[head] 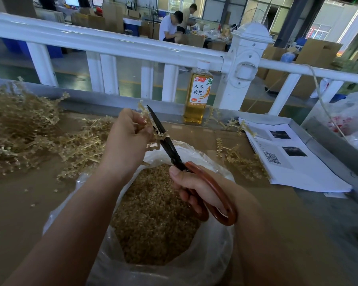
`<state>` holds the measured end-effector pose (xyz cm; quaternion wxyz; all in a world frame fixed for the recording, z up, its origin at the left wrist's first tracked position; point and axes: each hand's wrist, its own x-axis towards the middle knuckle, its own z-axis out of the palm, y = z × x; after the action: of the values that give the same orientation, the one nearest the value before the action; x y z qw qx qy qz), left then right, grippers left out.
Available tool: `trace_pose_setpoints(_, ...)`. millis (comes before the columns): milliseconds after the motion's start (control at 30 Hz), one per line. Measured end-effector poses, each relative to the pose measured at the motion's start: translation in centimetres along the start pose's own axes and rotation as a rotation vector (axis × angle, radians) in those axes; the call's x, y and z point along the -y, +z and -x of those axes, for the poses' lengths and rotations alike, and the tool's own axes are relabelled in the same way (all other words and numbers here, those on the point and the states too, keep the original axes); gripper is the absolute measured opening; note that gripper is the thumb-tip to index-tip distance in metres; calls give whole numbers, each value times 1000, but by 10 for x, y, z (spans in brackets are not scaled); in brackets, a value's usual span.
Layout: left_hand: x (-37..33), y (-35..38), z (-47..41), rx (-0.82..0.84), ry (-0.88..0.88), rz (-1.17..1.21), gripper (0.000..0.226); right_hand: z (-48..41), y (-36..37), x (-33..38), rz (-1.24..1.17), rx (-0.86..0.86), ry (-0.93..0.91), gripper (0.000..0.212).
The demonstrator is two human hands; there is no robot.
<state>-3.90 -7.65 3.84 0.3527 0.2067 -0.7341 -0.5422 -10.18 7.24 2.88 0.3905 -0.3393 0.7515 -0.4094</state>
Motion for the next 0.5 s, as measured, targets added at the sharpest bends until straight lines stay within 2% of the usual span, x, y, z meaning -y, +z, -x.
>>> trace_pose_setpoints(267,-3,-10,-3,83,-46,101,23,-2,2,5,10,-12,-46,29)
trace_pose_setpoints(500,-2,-8,-4,25,-50,127,25,0,5,13,81,-33,-45,30)
